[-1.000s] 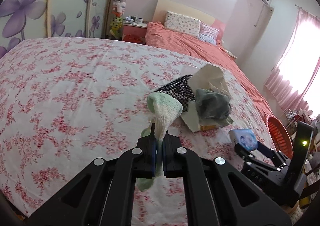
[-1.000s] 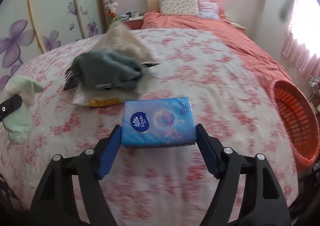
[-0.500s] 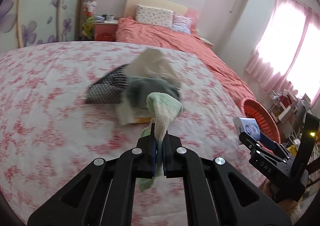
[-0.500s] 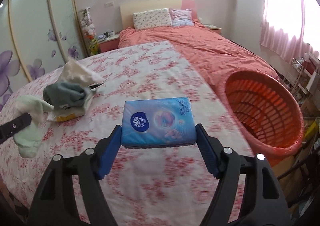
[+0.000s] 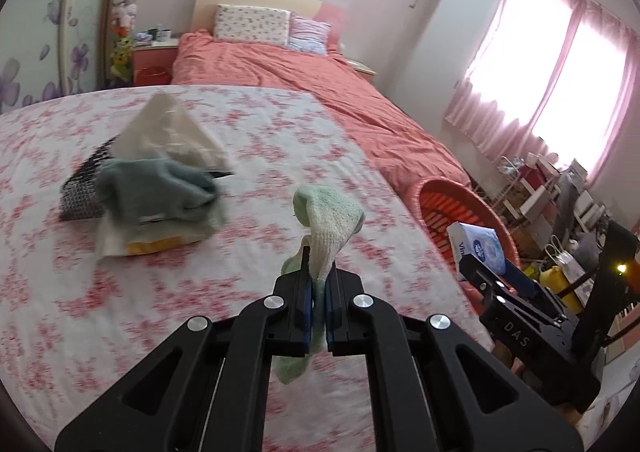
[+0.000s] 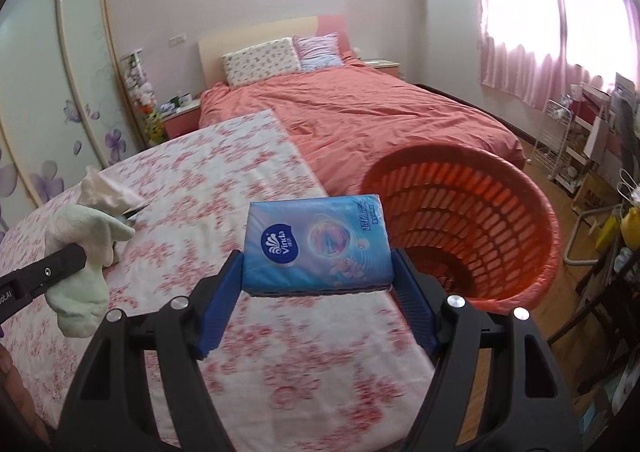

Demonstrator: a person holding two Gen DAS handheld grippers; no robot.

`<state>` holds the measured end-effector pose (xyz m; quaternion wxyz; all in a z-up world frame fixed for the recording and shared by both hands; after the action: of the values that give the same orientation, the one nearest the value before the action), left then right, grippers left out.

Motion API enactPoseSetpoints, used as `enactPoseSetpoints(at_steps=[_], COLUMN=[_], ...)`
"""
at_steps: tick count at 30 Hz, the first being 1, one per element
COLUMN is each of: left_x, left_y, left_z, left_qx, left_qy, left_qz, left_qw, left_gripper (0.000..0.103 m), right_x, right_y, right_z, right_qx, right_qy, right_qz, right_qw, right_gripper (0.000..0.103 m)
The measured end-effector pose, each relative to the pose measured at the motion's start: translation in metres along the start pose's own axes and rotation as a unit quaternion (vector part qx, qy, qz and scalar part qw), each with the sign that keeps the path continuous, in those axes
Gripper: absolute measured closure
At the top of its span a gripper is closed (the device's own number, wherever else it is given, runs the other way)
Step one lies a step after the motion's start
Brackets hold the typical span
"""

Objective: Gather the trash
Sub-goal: 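Drop the green cloth in the basket with left tool while right drops the tissue pack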

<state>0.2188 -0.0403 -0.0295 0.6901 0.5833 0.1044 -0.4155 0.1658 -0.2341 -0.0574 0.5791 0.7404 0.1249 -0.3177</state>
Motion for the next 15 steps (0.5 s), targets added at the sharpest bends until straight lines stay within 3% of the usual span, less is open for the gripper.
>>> enactPoseSetpoints(at_steps=[15], left_x=[0.052], left_y=[0.008], left_z=[0.095], left_qx=[0.046], left_qy=[-0.069], left_qz=[-0.014], left_qw=[0.9965], left_gripper=[0.099], right_x=[0.006], right_y=[0.018], right_z=[0.085], right_qx=[0.06], right_qy=[-0.049], right_qz=[0.027], right_qw=[0.997], right_gripper=[0.031])
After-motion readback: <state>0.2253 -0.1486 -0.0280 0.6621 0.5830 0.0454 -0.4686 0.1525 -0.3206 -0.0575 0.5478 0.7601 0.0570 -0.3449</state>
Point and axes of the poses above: each gripper's, at about its wrist camera, not at the fingertips, and x roughly the way its jaws point, z to its right, y to its top, the point moved 6 cm from there along x, roughly the way its jaws point, and after that the axes turned 1 degree about x, right-handed, at the moved point
